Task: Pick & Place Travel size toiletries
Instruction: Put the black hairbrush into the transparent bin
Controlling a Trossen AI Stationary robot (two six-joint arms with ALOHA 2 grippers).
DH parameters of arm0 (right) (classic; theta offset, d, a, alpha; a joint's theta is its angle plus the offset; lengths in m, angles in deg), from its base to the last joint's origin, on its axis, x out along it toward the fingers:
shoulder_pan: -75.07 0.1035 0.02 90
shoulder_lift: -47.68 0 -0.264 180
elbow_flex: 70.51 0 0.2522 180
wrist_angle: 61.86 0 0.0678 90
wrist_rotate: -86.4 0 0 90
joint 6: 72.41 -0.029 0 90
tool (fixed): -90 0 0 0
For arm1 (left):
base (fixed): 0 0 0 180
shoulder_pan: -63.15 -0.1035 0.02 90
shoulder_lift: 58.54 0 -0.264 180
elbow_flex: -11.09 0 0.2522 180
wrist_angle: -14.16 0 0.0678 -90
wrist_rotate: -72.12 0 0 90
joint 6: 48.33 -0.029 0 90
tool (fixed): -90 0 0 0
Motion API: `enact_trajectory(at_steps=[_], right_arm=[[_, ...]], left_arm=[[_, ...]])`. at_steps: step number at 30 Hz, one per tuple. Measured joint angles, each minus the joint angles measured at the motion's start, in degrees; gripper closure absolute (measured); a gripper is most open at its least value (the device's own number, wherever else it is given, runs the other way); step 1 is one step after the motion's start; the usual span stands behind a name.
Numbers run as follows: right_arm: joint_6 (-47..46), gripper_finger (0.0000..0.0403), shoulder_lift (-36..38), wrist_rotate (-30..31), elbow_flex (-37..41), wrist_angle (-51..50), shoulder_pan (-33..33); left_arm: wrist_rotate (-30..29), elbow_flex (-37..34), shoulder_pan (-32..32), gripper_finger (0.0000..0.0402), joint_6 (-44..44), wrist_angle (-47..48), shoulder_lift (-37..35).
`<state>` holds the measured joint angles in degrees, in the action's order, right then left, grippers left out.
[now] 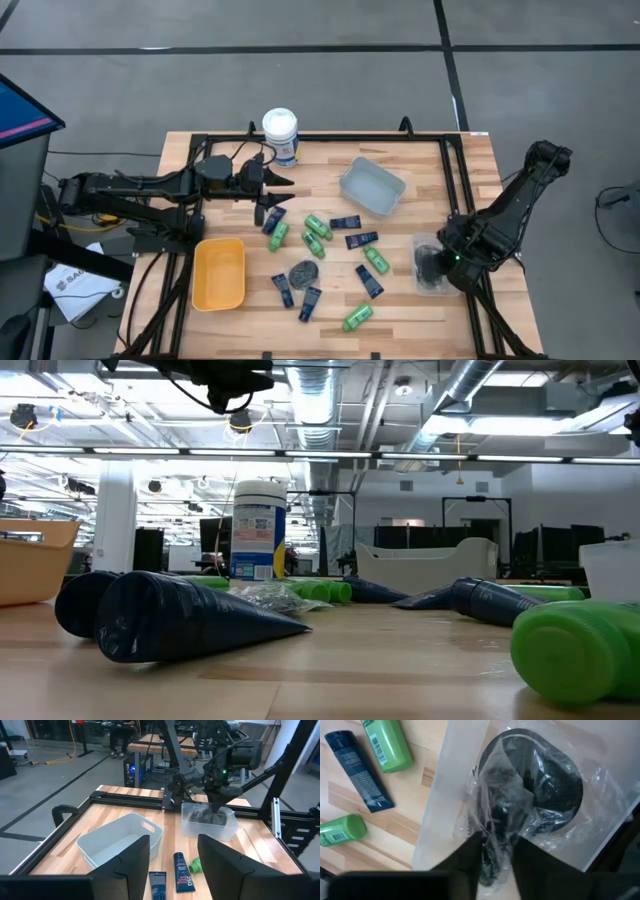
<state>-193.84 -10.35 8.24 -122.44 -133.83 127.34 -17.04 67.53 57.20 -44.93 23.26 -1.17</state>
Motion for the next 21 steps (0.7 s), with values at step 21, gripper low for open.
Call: enact_trajectory(at_steps=[21], right_arm=[[0.4,0.0156,7.48,0.04,0.02,-0.05,-1.11]], left_arm=[[2.12,-0.02,9.6,0.0141,12.76,11.44,20.52]])
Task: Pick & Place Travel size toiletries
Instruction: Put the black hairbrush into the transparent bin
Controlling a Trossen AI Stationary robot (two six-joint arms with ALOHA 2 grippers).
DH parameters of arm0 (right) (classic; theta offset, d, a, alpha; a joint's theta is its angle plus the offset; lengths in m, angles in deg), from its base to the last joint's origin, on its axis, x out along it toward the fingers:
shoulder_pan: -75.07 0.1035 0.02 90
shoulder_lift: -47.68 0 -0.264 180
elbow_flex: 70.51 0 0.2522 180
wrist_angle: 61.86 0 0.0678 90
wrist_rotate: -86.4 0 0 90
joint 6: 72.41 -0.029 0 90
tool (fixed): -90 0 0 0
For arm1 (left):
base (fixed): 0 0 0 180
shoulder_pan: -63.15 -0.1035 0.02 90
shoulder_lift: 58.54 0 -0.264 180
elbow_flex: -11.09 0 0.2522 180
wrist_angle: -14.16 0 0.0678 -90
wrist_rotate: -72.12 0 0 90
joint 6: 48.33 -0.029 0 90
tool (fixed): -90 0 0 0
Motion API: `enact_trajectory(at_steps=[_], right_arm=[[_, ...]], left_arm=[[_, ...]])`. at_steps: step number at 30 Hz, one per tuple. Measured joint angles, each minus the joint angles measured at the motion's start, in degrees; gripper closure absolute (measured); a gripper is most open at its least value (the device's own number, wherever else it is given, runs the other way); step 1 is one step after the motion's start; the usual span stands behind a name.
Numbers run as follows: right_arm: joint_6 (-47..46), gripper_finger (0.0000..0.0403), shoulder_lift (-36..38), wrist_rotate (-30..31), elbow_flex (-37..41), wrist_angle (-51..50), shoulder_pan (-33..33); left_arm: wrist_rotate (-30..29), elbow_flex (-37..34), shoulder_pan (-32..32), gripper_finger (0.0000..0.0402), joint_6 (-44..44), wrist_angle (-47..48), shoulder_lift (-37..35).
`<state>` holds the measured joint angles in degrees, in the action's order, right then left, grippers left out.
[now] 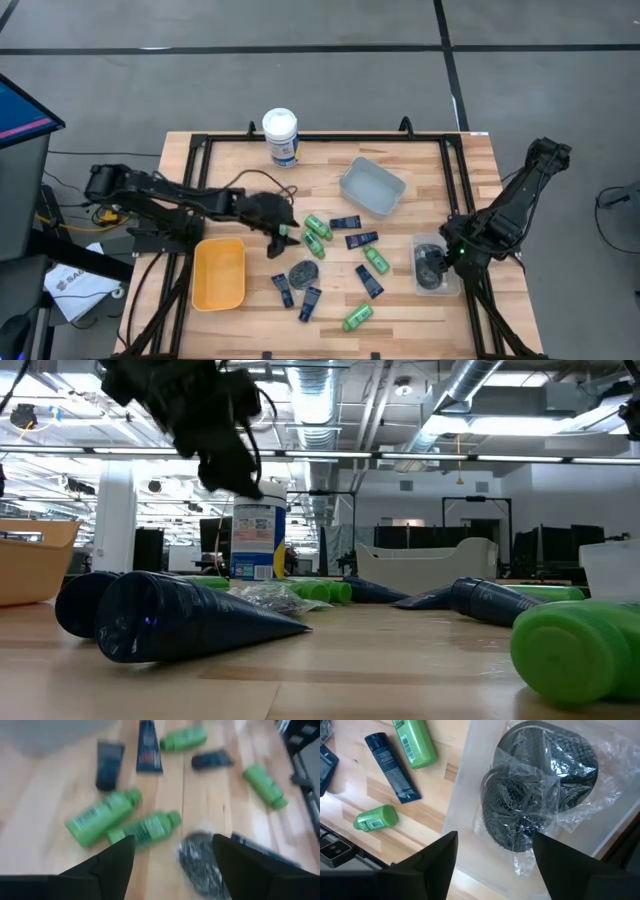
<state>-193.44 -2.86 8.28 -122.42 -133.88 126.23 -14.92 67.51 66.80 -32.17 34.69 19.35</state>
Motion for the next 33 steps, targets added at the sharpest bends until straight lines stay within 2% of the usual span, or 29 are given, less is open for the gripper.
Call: enact_trajectory(at_steps=[7,16,22,33], right_arm=[[1.01,0.0172,0.0,0.0,0.0,-0.06,0.0],[1.02,0.0179,0.0,0.01,0.0,-0.4,0.0],[1.02,0.0181,0.0,0.0,0.0,0.08,0.0],[1.04,0.0184,0.0,0.01,0.0,0.09,0.0]], left_arm=[[-0.16,0.0,3.09,0.0142,3.02,-0.69,4.98],[-4.86,0.0,6.14,0.0143,3.83,-9.16,12.13],[-7.1,0.0,6.22,0.0143,3.81,-9.83,16.77],[-7.06,0.0,7.83,0.0143,3.83,-12.95,20.25]])
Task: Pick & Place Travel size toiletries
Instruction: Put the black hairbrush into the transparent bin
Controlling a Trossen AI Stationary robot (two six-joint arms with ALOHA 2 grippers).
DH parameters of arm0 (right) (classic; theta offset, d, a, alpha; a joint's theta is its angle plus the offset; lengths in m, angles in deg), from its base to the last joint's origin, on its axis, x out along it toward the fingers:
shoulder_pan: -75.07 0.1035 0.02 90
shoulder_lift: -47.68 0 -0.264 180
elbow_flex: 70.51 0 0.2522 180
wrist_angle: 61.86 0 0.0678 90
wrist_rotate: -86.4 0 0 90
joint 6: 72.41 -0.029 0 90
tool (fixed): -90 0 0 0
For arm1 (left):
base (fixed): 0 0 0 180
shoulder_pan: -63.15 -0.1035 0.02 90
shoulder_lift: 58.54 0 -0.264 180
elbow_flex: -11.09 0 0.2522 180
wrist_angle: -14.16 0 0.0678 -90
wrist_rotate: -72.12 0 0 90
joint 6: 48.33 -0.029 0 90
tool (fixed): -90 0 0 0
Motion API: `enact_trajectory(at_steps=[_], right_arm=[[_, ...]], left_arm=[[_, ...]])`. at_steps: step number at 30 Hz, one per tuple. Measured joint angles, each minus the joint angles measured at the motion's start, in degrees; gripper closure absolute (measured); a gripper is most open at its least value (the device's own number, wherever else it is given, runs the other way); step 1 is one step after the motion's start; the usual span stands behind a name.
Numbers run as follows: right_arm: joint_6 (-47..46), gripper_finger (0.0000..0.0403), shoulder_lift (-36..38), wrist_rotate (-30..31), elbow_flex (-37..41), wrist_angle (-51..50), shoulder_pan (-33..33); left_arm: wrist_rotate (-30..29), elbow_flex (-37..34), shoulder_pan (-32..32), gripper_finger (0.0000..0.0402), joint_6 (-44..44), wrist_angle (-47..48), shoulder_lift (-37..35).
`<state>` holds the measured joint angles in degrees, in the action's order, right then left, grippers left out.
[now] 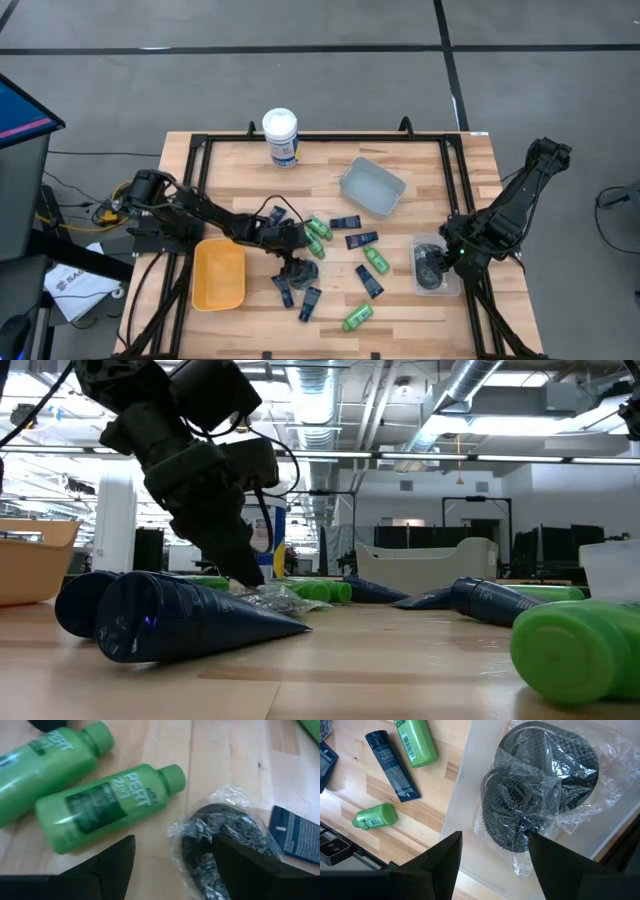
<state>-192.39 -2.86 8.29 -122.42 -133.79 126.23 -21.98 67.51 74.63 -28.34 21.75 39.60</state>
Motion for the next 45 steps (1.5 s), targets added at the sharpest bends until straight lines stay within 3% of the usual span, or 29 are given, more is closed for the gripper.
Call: enact_trajectory(at_steps=[9,15,23,31,39,45], right_arm=[[0.06,0.019,0.0,0.01,0.0,0.11,0.0],[0.0,0.0194,0.0,-0.01,0.0,0.67,0.0],[1.4,0.0203,0.0,0.01,-0.01,2.29,0.01],[3.95,0.0232,0.0,1.25,-0.02,5.29,0.02],[12.37,0.0266,0.0,6.63,-0.02,13.1,-2.8],[26.15,0.0284,-0.06,10.36,-0.02,22.67,-9.34]], left_arm=[[0.01,0.1,0.25,0.0168,-0.01,-0.77,2.17],[1.04,0.26,0.12,0.0234,0.44,-1.35,4.12],[2.67,-0.04,-0.75,0.032,1.03,0.52,1.56],[3.55,-0.07,-0.93,0.0393,0.98,0.05,1.35],[3.5,-0.04,-0.93,0.04,1.7,-0.15,1.32],[2.83,-0.07,-0.96,0.04,1.88,0.92,-1.83]])
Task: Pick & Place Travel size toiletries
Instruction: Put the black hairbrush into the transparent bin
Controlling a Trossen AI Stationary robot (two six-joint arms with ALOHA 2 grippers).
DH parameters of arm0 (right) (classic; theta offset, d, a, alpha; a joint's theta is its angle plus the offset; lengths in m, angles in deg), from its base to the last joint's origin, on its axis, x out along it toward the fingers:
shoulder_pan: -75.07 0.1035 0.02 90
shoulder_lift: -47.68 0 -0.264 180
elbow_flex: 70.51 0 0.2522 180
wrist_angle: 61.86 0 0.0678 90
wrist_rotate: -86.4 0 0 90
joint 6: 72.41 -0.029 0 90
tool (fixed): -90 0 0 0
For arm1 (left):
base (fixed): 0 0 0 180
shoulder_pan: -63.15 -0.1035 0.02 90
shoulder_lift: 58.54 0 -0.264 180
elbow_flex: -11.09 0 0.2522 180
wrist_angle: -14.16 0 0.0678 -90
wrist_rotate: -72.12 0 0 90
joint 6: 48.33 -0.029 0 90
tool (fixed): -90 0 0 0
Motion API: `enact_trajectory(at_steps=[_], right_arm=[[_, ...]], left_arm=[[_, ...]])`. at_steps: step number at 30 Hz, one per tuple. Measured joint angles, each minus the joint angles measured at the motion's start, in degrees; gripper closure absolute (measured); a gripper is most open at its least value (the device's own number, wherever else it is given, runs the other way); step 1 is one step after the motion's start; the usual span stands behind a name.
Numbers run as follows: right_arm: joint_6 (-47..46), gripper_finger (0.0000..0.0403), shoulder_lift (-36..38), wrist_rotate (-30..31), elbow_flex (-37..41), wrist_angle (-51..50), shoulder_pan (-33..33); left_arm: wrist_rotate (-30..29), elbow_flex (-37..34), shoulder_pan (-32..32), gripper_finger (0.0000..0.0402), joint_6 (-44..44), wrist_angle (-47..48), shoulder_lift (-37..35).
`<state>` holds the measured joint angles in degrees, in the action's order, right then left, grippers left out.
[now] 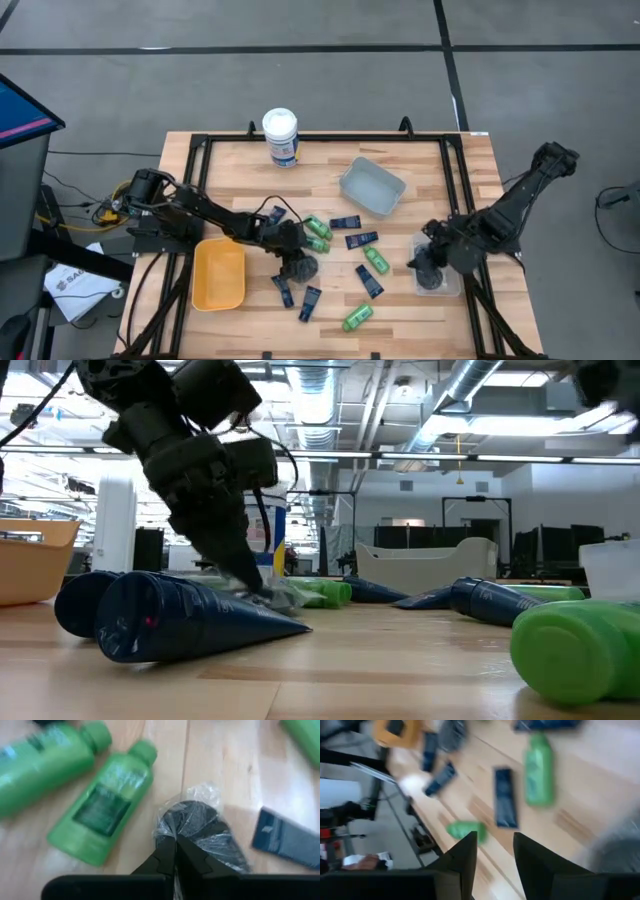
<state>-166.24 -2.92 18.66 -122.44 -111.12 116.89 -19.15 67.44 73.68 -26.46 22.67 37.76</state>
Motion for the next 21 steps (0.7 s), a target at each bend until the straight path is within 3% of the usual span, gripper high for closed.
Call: enact_trajectory(at_steps=[9,18,21], right_arm=[[20.73,0.028,-2.96,0.14,-0.02,19.32,-12.92],[34.59,0.0163,-10.31,-0.11,-0.02,32.47,-23.39],[36.78,0.0141,-13.87,-0.13,-0.02,37.34,-26.7]], left_arm=[[-5.71,0.06,0.0,0.0401,-0.17,-0.1,-9.62],[-13.26,0.07,-1.6,0.0401,-0.44,-0.36,-20.68],[-14.91,0.07,-2.26,0.0401,-0.4,-1.32,-23.31]])
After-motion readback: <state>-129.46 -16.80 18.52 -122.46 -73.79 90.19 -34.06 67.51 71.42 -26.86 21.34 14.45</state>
